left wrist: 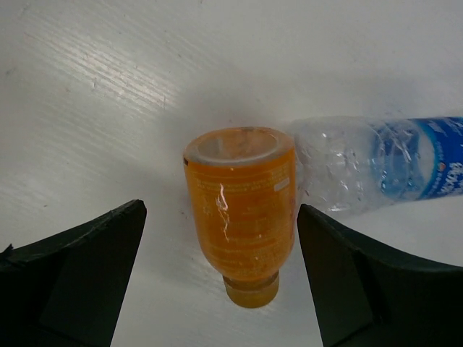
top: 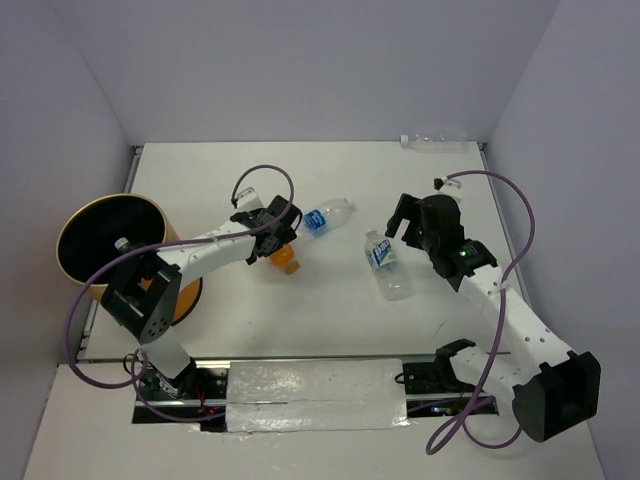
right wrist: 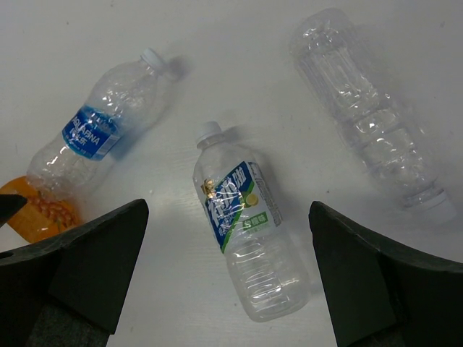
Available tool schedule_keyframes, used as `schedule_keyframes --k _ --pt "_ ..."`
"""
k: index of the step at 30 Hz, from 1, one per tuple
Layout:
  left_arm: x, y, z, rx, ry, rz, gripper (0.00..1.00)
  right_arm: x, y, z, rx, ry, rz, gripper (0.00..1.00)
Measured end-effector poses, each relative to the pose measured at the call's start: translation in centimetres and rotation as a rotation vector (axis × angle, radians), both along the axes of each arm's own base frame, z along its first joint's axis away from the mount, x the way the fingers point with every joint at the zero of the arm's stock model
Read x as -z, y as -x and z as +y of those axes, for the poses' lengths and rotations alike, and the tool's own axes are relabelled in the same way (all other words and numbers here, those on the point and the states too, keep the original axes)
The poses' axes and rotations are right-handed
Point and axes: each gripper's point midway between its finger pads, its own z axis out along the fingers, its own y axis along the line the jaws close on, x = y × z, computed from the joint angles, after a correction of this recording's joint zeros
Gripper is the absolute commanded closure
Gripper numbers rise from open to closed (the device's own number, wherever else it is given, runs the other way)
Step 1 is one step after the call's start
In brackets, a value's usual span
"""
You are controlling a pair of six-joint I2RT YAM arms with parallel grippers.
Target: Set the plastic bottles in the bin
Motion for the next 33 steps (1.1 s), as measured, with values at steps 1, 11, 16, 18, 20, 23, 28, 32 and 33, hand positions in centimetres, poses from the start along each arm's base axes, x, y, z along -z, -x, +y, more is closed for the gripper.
schedule_keyframes --k 1,11,16,18,20,23,28,32,33 --pt "0.7 -0.1 0.0 -0.005 0.004 0.013 0.01 0.0 0.0 0.0 -0.001 0.000 0.001 0.00" --pt "4.2 -1.3 -1.2 -0.021 0.067 0.050 0.34 0.2 0.1 0.4 -0.018 -0.007 0.012 0.00" --pt "3.1 -0.3 0.0 -0.025 0.018 0.059 0.53 0.4 0.0 0.4 -0.021 -0.002 0.023 0.00" --pt "0.6 0.2 0.9 -0.006 -0.018 0.042 0.53 0.5 0.0 0.5 -0.022 -0.003 0.024 0.00" --pt "-4.2 0.0 1.5 0.012 -0.032 -0.034 0.53 0.6 -0.1 0.5 -0.024 -0.003 0.031 0.00" --pt "-15.0 -0.9 3.0 0.019 -0.024 -0.252 0.54 1.1 -0.1 0.9 -0.035 -0.010 0.048 0.00" --pt "-29.1 1.7 14.0 -0.196 -0.079 -0.558 0.53 1.4 -0.2 1.4 -0.052 -0.028 0.058 0.00" --pt "-31.0 6.1 24.2 -0.459 -0.232 -0.570 0.52 1.2 -0.3 1.8 -0.061 -0.044 0.052 0.00" --pt "-30.9 7.3 25.6 -0.500 -0.259 -0.558 0.51 1.2 -0.3 1.8 -0.062 -0.048 0.051 0.00"
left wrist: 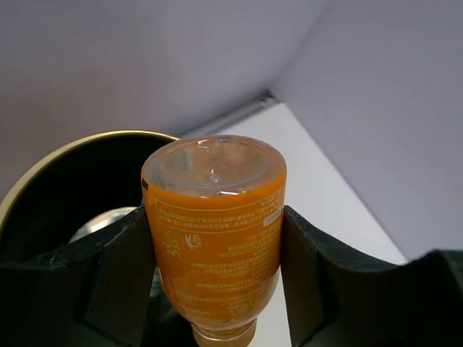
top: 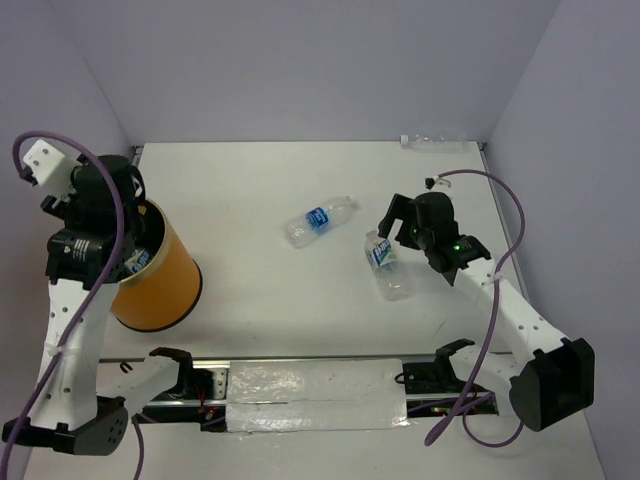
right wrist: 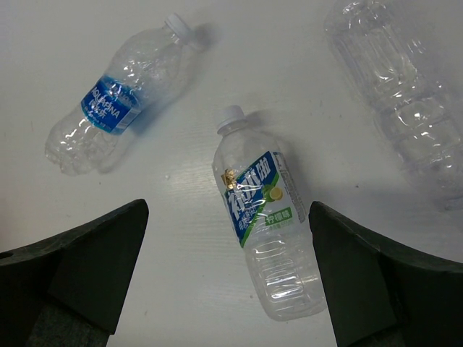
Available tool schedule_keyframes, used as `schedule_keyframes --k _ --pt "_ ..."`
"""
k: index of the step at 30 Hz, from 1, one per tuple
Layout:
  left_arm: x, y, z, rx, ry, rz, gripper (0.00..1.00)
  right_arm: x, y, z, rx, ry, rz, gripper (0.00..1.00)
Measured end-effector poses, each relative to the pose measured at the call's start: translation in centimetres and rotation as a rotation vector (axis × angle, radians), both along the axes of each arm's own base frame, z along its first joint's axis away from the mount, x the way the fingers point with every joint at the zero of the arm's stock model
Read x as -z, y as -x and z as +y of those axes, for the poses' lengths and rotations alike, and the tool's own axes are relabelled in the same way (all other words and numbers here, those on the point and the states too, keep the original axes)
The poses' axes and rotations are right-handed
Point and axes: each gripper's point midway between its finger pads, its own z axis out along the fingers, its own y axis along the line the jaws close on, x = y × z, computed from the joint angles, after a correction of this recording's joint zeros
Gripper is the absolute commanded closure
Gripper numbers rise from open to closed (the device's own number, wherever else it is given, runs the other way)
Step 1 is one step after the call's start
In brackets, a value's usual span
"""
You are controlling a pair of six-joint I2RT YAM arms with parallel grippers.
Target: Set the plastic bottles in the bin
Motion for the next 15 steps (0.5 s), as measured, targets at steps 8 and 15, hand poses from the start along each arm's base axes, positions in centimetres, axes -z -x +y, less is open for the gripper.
schedule_keyframes --k 8,15 --pt "5.4 2.4 4.7 -0.168 -0.042 0.208 0.01 0.5 -0.1 0.4 -0.010 -0.008 0.018 0.00" --pt "6.8 1.0 3.0 -0.011 -0.044 0.270 0.01 0.5 -0.1 0.5 -0.009 -0.012 0.018 0.00"
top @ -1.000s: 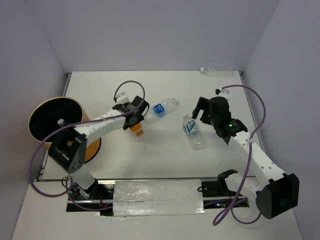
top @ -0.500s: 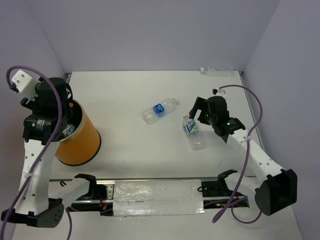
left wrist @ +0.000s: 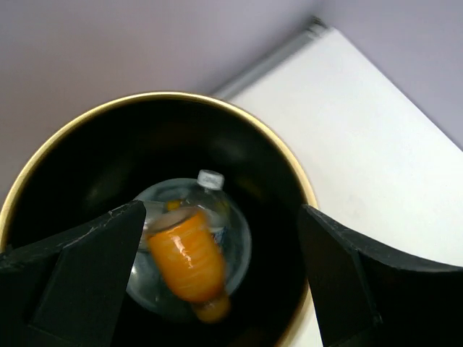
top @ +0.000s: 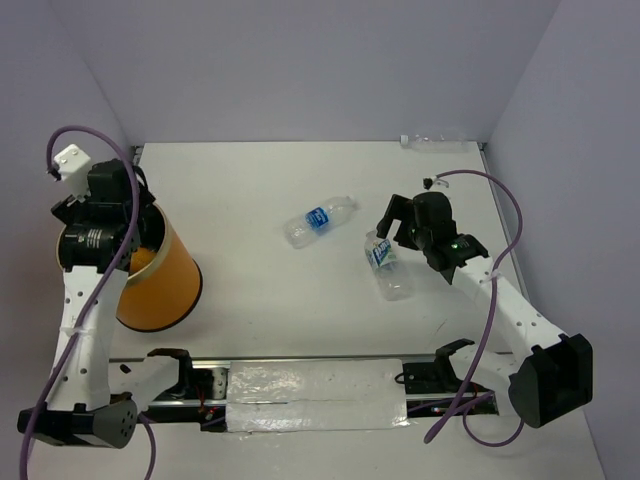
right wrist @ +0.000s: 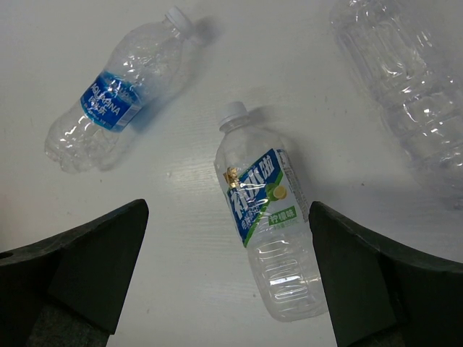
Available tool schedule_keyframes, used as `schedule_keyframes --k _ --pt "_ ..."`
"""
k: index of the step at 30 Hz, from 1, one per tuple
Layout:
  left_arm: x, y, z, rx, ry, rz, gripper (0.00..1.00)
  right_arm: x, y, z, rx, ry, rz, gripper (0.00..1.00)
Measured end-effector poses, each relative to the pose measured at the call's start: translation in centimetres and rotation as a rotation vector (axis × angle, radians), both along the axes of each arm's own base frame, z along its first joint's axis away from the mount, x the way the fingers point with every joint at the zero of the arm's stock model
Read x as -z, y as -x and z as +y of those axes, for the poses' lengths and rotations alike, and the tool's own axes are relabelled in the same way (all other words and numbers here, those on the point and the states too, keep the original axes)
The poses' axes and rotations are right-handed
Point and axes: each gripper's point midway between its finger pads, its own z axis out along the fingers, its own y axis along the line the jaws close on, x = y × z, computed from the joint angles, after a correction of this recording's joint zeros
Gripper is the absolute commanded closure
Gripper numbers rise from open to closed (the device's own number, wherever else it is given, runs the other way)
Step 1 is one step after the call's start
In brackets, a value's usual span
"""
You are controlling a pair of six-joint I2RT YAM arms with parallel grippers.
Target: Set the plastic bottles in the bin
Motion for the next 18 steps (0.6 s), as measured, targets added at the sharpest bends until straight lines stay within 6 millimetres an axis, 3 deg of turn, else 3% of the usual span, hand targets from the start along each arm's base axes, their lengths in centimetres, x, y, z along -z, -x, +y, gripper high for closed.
schedule_keyframes --k 3,9,11,14,18 --pt "-1.2 -2.0 -3.4 0.204 0.003 -0.012 0.01 0.0 0.0 0.0 0.004 -0.002 0.000 0.00" --pt "-4.1 -6.7 -15.9 0.698 -0.074 0.007 0.01 -0.2 0.0 -0.2 0.015 0.003 -0.006 0.00" --pt "-3.0 -8.5 -19.7 0.826 -0.114 0.070 0.01 -0.6 0.1 -0.4 0.023 0.002 -0.018 0.00" --pt "0.9 -10.9 -25.1 1.017 -0.154 0.207 0.01 -1.5 0.3 -1.0 0.042 0.011 -0.049 0.00" --pt "6.6 -12.8 -29.8 1.169 -0.194 0.369 0.01 -2.4 0.8 -2.3 0.083 0.048 -0.078 0.00"
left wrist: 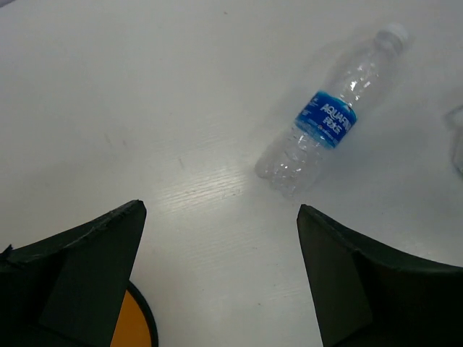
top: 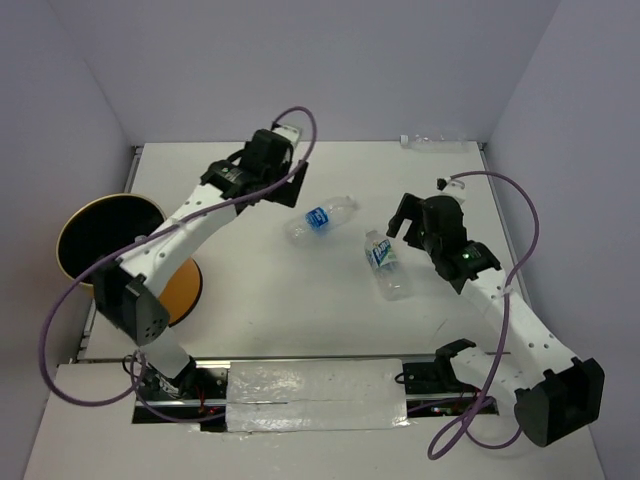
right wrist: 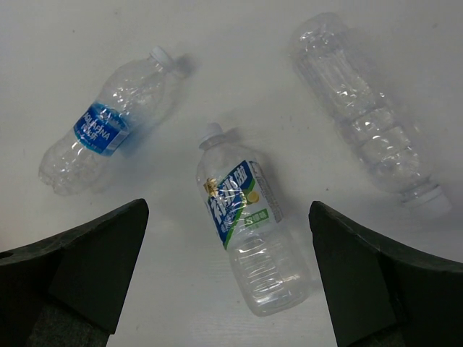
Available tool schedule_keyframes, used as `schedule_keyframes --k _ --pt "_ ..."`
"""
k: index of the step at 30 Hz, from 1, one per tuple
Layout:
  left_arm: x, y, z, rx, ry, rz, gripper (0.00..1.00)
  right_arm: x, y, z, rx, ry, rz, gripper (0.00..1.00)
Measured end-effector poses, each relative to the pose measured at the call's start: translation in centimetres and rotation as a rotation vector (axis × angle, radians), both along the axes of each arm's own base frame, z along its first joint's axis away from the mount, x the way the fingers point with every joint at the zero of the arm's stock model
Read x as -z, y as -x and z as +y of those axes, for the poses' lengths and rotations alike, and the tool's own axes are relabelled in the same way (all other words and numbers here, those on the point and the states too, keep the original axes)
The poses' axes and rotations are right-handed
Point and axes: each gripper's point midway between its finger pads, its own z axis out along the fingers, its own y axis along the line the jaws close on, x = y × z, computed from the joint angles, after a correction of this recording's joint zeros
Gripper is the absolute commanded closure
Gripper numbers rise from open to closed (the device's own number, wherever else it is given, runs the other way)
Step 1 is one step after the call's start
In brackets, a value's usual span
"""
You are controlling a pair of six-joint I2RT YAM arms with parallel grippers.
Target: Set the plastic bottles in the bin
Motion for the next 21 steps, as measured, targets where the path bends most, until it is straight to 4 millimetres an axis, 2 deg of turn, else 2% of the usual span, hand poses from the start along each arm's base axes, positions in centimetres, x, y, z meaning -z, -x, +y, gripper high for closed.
schedule_keyframes --k 5,10,13,18,19,21 --pt "5.2 -1.3 -4.3 0.140 -0.090 0.098 0.01 -0.7 0.4 -0.4 0.003 -0.007 -0.010 0.00" --pt "9.5 -3.2 -6.9 0.209 -0.152 0.158 0.01 -2.1 0.7 -0.3 -0.006 -0.033 -0.042 0.00" --pt "12.9 -3.8 -7.7 0.221 -0.191 0.204 0.01 -2.8 0.7 -0.3 -0.005 -0.038 -0.058 0.00" --pt "18.5 -4.0 -8.0 0.235 -0.256 0.289 0.01 -2.8 0.7 -0.4 -0.004 -0.038 -0.056 0.00" --pt "19.3 -4.0 -8.1 0.236 -0.263 0.300 0.02 -2.8 0.7 -0.4 -0.005 -0.039 -0.056 0.00" --pt "20.7 -4.0 -8.2 0.239 -0.270 0.320 0.13 -2.8 0.7 -0.4 -0.006 -0.039 -0.055 0.00"
